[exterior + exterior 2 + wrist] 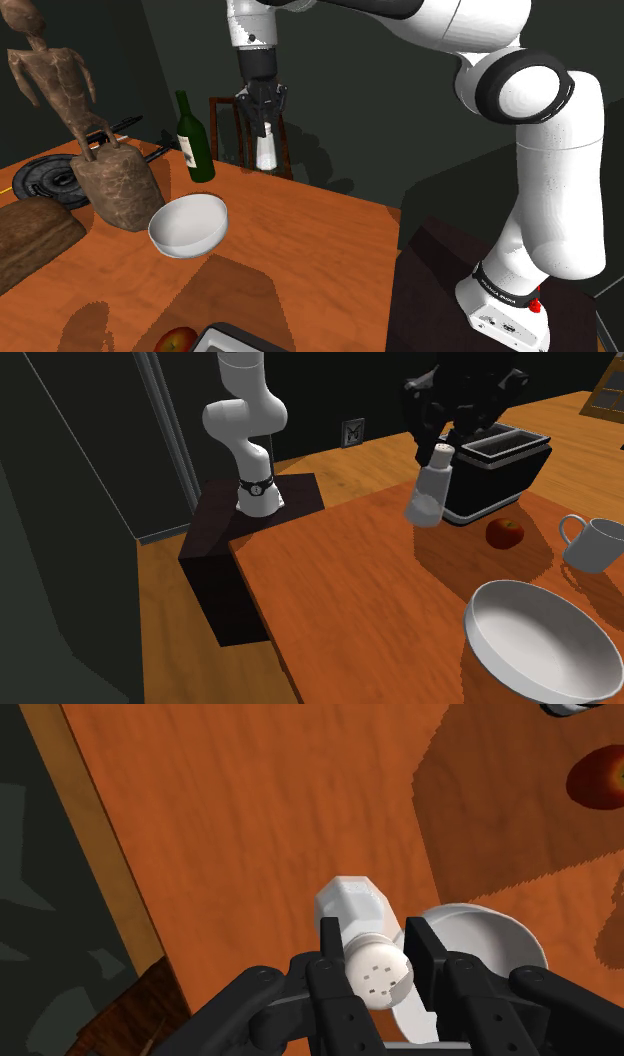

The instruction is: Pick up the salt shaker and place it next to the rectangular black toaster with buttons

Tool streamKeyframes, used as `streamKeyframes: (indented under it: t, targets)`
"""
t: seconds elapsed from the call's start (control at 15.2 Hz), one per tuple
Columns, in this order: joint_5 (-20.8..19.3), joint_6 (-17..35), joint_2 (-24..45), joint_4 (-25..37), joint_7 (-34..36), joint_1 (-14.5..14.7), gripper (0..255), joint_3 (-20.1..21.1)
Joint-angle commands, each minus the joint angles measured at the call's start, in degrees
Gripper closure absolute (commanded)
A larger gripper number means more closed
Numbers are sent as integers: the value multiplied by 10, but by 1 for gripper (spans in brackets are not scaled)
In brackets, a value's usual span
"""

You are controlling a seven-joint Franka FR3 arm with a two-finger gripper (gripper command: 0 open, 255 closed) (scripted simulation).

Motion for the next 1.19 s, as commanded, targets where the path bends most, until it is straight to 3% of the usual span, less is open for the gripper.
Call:
streamKeyframes:
  t: [0.0,0.2,0.46,0.53,0.66,1.12]
  targets:
    - [-3,-22,11,33,3,5,255,0]
    - [-10,-65,39,103,8,16,255,0]
    - [-25,-139,102,242,13,42,255,-4]
    - [-10,-91,38,130,19,25,255,3]
    - [8,-46,-31,18,32,15,255,13]
    - [57,27,-180,-193,77,22,255,35]
